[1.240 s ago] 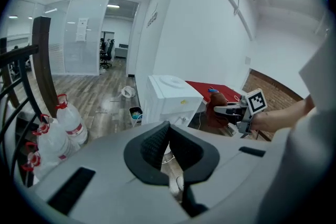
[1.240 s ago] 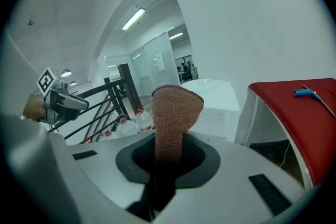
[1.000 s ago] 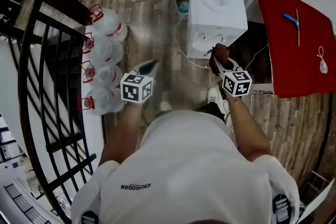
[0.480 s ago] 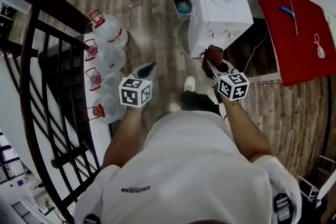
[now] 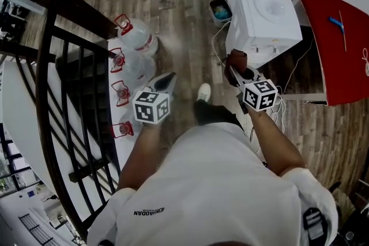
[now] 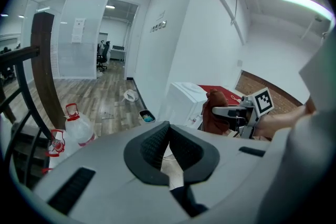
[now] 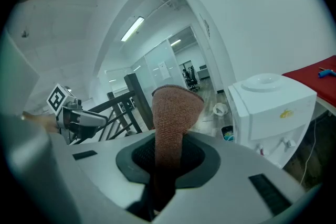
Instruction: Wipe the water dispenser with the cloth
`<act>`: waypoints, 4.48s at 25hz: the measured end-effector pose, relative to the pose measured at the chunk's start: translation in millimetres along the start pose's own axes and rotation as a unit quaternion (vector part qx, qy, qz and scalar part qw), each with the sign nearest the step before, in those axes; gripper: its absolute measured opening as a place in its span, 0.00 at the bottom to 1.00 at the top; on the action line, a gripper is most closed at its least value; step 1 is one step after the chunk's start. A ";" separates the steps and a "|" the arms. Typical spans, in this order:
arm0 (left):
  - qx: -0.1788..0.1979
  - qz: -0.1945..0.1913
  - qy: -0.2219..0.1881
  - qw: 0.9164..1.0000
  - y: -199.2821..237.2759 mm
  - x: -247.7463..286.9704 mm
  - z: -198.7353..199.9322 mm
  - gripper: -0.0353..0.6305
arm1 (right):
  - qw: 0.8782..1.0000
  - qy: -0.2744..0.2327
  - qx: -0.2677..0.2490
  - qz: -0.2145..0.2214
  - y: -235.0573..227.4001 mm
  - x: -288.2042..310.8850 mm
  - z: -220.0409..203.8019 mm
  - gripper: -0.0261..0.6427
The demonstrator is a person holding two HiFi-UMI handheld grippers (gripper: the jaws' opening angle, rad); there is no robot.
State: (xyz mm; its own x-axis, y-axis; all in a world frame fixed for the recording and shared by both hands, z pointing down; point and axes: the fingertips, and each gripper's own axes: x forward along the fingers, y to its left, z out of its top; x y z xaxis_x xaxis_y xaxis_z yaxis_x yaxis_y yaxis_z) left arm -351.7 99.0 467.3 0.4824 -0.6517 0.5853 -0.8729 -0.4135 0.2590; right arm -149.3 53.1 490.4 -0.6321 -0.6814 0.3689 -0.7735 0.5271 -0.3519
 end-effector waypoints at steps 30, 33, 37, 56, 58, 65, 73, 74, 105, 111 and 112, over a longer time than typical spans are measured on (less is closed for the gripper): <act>0.191 -0.187 0.065 0.961 40.4 220.9 184.0 0.04 | 0.981 -0.088 0.091 -0.150 -78.9 86.0 72.3 0.12; 0.220 -0.222 0.084 0.946 30.5 247.5 192.1 0.04 | 0.969 -0.098 0.117 -0.195 -96.8 74.5 68.6 0.12; 0.258 -0.273 0.096 0.922 17.4 285.9 210.4 0.04 | 0.946 -0.126 0.143 -0.263 -119.8 61.4 73.4 0.12; 0.328 -0.443 0.148 0.821 45.5 351.6 237.6 0.04 | 0.829 -0.266 0.345 -0.351 -200.5 164.8 175.8 0.12; 0.331 -0.446 0.152 0.818 49.5 353.6 236.8 0.04 | 0.826 -0.268 0.343 -0.358 -214.3 174.4 182.7 0.12; 0.356 -0.443 0.149 0.809 54.6 361.7 232.0 0.04 | 0.798 -0.275 0.386 -0.372 -239.3 177.3 161.1 0.12; 0.361 -0.447 0.160 0.803 58.3 364.2 217.7 0.04 | 0.770 -0.290 0.411 -0.393 -222.9 140.9 125.8 0.12; 0.360 -0.448 0.163 0.802 59.6 365.8 215.1 0.04 | 0.767 -0.292 0.412 -0.396 -221.6 137.2 122.8 0.12; 0.367 -0.461 0.181 0.788 36.6 351.5 177.2 0.04 | 0.774 -0.043 0.162 -0.610 -114.7 -1.3 53.9 0.12; 0.357 -0.454 0.189 0.794 51.0 359.2 172.7 0.04 | 0.739 0.251 -0.120 -0.614 -126.5 83.7 72.8 0.12; 0.356 -0.454 0.192 0.794 53.5 359.8 171.0 0.04 | 0.735 0.274 -0.137 -0.605 -130.2 95.9 67.1 0.12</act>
State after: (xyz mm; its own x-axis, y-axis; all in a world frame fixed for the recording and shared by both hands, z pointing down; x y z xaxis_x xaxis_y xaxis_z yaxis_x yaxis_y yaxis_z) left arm -212.3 -266.3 560.4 0.7119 0.3065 0.6318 0.1505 -0.9454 0.2890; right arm -106.1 -115.0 513.9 0.6608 -0.4679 0.5869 -0.7171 -0.1627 0.6777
